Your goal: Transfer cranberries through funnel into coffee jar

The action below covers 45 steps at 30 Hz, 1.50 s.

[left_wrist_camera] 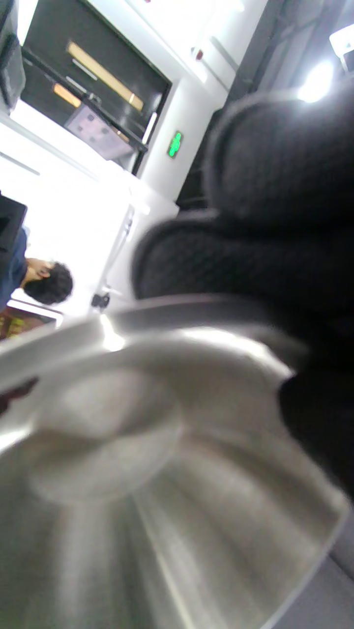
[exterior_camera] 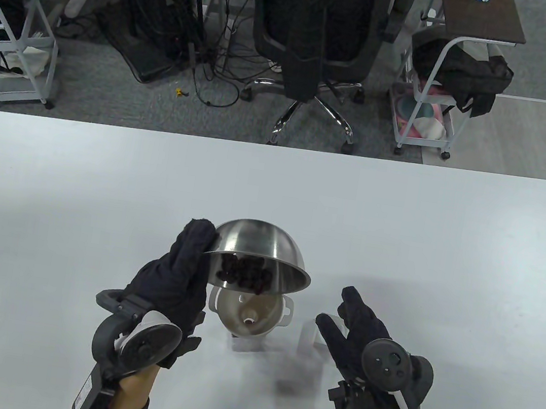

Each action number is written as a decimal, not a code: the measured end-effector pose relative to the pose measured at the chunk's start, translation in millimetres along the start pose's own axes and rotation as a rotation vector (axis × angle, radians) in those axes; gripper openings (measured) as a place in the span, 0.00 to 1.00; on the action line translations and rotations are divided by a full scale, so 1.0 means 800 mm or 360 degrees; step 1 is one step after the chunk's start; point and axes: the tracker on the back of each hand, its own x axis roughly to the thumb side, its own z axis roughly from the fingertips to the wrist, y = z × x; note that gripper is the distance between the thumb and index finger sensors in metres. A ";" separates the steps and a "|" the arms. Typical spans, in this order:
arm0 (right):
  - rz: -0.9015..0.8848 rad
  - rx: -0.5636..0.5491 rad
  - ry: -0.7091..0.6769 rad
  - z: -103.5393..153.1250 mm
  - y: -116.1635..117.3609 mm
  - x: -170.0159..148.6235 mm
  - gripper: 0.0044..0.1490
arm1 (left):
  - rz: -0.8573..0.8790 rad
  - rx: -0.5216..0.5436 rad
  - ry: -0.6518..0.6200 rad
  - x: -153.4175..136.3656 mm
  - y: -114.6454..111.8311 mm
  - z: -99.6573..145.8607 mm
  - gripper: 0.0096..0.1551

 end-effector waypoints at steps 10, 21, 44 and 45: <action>0.0000 0.0001 0.0000 0.000 0.000 0.000 0.50 | -0.0008 0.0020 -0.0014 0.001 0.002 0.001 0.18; 0.0000 0.0002 0.0001 0.000 0.000 0.000 0.50 | -0.0021 0.0036 -0.0035 0.003 0.004 0.002 0.18; 0.0000 0.0002 0.0001 0.000 0.000 0.000 0.50 | -0.0032 0.0057 -0.0062 0.005 0.008 0.002 0.17; 0.0001 0.0003 0.0001 0.000 0.001 0.000 0.50 | -0.0032 0.0057 -0.0063 0.006 0.008 0.001 0.18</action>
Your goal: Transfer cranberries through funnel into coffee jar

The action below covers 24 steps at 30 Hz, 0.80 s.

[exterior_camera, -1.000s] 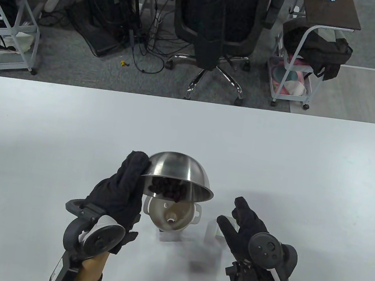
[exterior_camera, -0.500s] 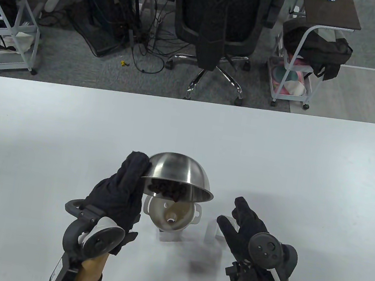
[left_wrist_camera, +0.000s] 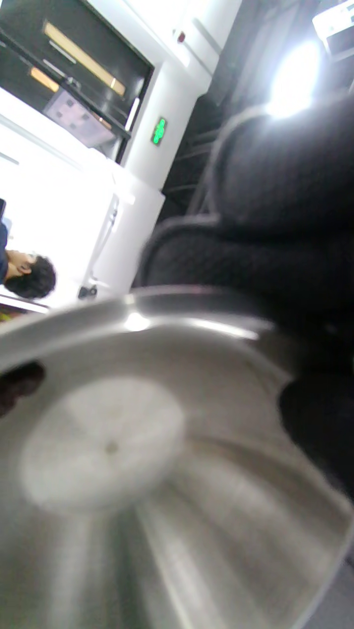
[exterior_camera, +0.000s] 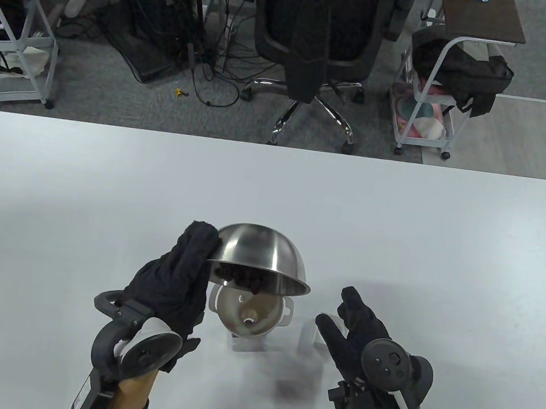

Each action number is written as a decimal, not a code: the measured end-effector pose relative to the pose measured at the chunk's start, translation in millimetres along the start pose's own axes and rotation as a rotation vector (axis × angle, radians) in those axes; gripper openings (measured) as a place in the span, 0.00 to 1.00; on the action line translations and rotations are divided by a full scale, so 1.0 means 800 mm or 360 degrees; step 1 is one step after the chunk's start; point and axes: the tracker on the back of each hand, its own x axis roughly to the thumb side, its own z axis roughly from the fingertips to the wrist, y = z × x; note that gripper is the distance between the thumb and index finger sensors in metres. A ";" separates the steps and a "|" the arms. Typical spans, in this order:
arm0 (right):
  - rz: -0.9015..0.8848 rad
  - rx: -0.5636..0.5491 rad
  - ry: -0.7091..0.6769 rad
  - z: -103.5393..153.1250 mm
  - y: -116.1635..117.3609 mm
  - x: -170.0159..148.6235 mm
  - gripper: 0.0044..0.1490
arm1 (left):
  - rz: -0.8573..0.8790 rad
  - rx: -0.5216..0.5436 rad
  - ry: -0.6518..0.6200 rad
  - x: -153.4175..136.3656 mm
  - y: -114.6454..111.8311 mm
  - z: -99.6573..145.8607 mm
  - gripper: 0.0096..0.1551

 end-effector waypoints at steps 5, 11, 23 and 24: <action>-0.0001 0.0000 0.0000 0.000 0.000 0.000 0.50 | -0.0002 0.0005 -0.0001 0.000 0.000 0.000 0.17; -0.0001 0.0000 0.0000 0.000 0.000 0.000 0.50 | -0.0001 0.0004 -0.0001 0.001 0.001 0.000 0.17; 0.0000 0.0002 -0.0001 0.000 0.000 0.000 0.50 | -0.0007 0.0039 -0.0018 0.002 0.005 0.000 0.17; 0.0000 0.0002 -0.0001 0.000 0.000 0.000 0.51 | -0.0008 0.0039 -0.0019 0.002 0.005 0.000 0.18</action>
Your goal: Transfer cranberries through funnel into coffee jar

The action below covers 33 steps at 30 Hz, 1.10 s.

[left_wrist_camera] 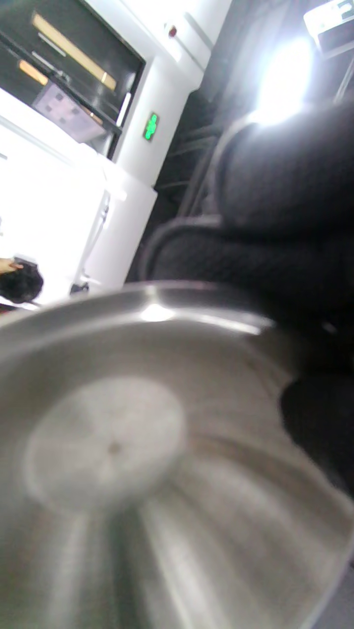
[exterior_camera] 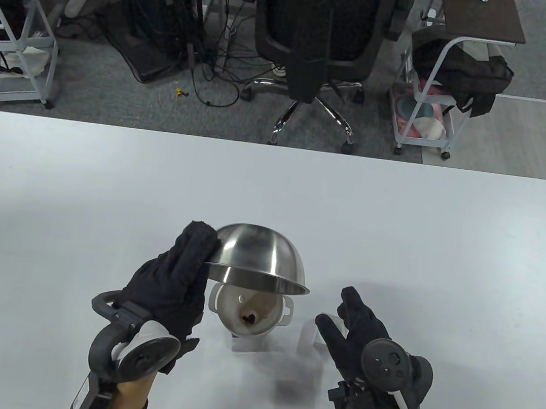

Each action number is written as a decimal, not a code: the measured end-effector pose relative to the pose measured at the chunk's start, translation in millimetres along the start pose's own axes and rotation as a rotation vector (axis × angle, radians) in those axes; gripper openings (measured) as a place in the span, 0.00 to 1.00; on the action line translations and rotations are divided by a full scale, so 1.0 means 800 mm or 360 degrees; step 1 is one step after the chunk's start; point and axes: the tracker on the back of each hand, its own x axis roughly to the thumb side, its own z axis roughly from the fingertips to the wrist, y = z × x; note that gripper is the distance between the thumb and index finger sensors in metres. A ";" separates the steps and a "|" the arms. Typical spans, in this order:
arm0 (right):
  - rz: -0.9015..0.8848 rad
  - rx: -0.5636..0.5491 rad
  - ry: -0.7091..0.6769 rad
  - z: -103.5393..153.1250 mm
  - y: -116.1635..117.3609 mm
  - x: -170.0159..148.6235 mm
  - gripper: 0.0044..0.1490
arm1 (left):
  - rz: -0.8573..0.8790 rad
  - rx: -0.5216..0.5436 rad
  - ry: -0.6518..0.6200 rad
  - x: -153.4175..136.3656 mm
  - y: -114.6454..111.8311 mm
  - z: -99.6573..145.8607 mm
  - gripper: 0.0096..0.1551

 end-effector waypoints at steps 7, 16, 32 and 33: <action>0.0000 0.0000 0.0000 0.000 0.000 0.000 0.50 | 0.0014 0.0011 0.0081 -0.014 0.003 0.000 0.18; -0.0002 0.0000 -0.0002 0.000 0.001 0.000 0.50 | 0.0058 0.0021 0.0349 -0.067 0.010 0.000 0.20; 0.0003 0.0006 0.0002 0.001 0.001 0.000 0.50 | 0.0173 -0.0264 0.0934 -0.178 -0.031 0.035 0.20; 0.0002 0.0005 0.0002 0.001 0.000 0.001 0.50 | 0.0204 -0.0285 0.0989 -0.186 -0.036 0.040 0.20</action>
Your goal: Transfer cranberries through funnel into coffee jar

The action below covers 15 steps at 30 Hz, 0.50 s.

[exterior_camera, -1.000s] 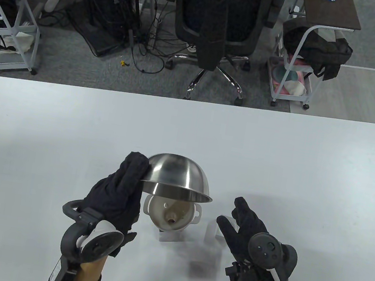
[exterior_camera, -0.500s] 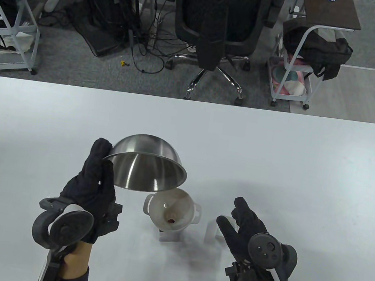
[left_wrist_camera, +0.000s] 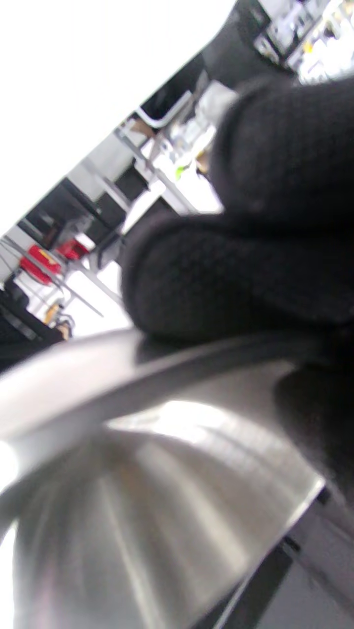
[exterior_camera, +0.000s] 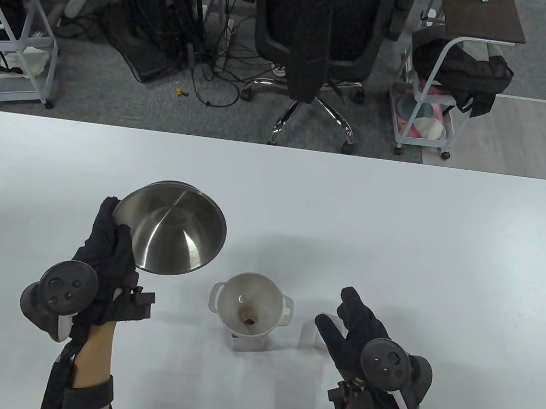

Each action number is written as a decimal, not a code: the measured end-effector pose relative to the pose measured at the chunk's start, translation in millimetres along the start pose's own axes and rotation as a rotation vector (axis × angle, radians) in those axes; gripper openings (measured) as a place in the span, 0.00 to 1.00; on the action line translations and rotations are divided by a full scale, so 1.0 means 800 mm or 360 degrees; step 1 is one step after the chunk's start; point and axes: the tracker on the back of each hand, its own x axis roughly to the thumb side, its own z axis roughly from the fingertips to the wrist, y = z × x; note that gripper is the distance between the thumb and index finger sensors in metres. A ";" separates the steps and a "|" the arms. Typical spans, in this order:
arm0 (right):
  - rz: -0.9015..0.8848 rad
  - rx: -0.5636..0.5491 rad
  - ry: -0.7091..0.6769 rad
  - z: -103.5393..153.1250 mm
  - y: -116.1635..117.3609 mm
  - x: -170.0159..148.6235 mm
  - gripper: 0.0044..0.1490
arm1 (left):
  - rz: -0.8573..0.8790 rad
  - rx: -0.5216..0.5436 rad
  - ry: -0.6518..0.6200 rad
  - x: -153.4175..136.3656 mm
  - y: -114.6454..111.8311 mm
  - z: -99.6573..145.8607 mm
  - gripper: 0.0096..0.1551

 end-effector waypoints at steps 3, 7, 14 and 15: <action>-0.0001 0.0000 0.0000 0.000 0.000 0.000 0.50 | 0.0047 -0.0057 0.0141 -0.028 -0.010 -0.002 0.20; 0.0002 0.0005 -0.0002 -0.001 0.001 0.000 0.50 | 0.0033 -0.0147 0.0316 -0.054 -0.022 -0.001 0.20; 0.0004 0.0008 -0.0003 0.000 0.001 0.001 0.50 | 0.0013 -0.0345 0.0548 -0.084 -0.044 0.003 0.22; 0.0004 0.0008 -0.0003 0.000 0.001 0.001 0.50 | 0.0010 -0.0356 0.0558 -0.088 -0.048 0.004 0.22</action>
